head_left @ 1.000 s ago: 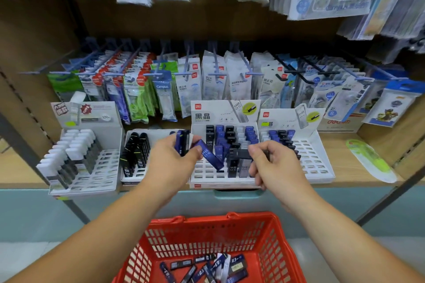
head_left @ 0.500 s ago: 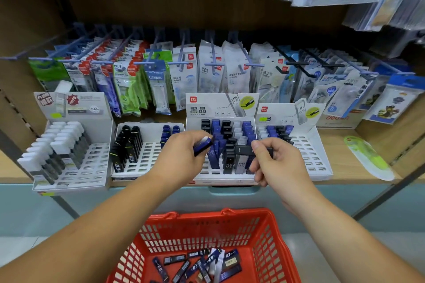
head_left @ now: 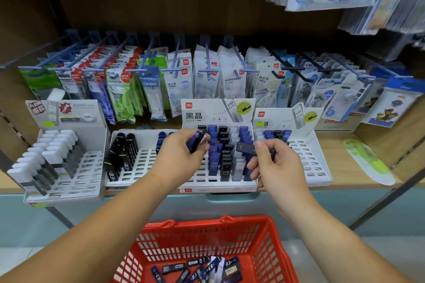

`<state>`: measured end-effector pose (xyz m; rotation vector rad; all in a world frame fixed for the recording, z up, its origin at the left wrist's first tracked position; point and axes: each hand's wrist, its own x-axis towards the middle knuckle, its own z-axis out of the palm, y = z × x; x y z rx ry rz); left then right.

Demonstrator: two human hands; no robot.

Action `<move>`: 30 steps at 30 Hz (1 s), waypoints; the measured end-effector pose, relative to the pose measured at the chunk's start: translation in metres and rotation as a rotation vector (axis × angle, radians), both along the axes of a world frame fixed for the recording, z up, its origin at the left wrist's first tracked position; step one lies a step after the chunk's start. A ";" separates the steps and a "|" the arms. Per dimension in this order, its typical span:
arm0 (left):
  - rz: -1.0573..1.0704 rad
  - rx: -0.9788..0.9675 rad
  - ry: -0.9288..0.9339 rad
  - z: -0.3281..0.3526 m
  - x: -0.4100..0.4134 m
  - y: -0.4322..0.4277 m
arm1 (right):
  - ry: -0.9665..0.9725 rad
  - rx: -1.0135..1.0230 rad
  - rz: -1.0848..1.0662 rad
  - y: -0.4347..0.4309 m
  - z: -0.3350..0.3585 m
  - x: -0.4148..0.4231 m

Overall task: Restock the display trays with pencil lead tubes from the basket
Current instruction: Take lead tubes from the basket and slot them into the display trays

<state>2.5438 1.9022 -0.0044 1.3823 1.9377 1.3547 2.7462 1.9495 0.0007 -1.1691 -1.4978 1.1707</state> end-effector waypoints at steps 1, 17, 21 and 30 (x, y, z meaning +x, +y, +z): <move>-0.004 -0.001 0.002 0.000 0.002 0.001 | 0.010 -0.001 -0.012 0.001 0.000 -0.001; -0.084 0.021 0.183 -0.013 0.007 0.011 | -0.180 0.272 -0.125 0.020 -0.010 -0.011; -0.088 0.037 0.184 -0.014 0.007 0.009 | -0.221 0.224 -0.088 0.022 -0.011 -0.015; 0.005 0.032 -0.030 -0.014 0.009 0.005 | -0.202 0.172 -0.003 0.023 -0.005 -0.016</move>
